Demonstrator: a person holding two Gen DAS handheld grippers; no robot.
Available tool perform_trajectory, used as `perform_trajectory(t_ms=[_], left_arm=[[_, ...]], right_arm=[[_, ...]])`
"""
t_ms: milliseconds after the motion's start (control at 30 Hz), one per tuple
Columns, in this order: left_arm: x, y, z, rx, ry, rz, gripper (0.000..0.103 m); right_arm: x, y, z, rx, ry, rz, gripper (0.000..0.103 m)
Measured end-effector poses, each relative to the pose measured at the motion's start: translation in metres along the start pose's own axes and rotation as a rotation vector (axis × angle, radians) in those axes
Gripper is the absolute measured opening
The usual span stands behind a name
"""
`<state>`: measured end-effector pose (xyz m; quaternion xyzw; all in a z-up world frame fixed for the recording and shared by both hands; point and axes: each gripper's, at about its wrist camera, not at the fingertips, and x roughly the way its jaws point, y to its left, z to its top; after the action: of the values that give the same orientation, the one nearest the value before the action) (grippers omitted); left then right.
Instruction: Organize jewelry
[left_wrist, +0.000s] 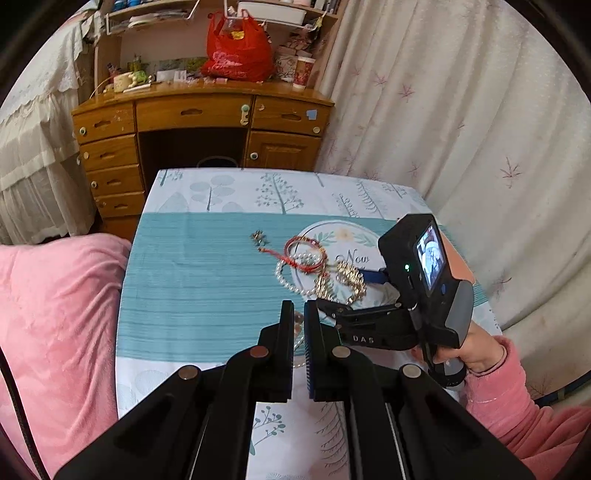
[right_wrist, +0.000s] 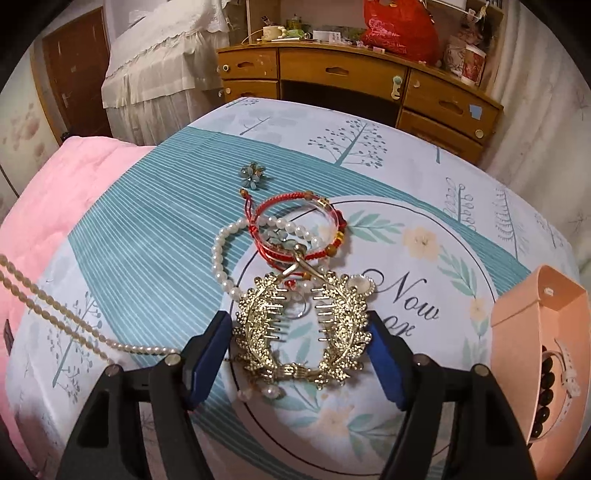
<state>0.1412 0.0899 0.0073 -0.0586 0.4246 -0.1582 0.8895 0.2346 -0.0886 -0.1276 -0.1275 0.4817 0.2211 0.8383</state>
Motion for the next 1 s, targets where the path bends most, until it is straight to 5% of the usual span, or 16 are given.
perform_trajectory(t_ms=[100,167,300,367,433,1000], left_arm=[[-0.007,-0.010,0.012,0.034,-0.024,-0.010,0.003],[-0.012,-0.019,0.020,0.058,-0.046,-0.019,0.003],[-0.021,-0.034,0.031,0.086,-0.088,-0.018,0.003],[-0.022,-0.039,0.035,0.086,-0.094,-0.023,0.003],[-0.023,-0.041,0.035,0.085,-0.094,-0.023,0.003],[-0.056,-0.022,0.034,0.034,-0.187,0.028,0.003]], right_arm=[[-0.011,-0.015,0.001,0.081,-0.012,0.083,0.024],[-0.017,-0.027,0.002,0.143,-0.010,0.147,0.023],[-0.019,-0.026,-0.001,0.117,0.009,0.131,0.025],[-0.016,-0.024,-0.003,0.137,0.028,0.169,0.038],[-0.014,-0.022,-0.005,0.152,0.033,0.173,0.064],[0.007,0.017,0.015,0.099,0.113,-0.001,0.072]])
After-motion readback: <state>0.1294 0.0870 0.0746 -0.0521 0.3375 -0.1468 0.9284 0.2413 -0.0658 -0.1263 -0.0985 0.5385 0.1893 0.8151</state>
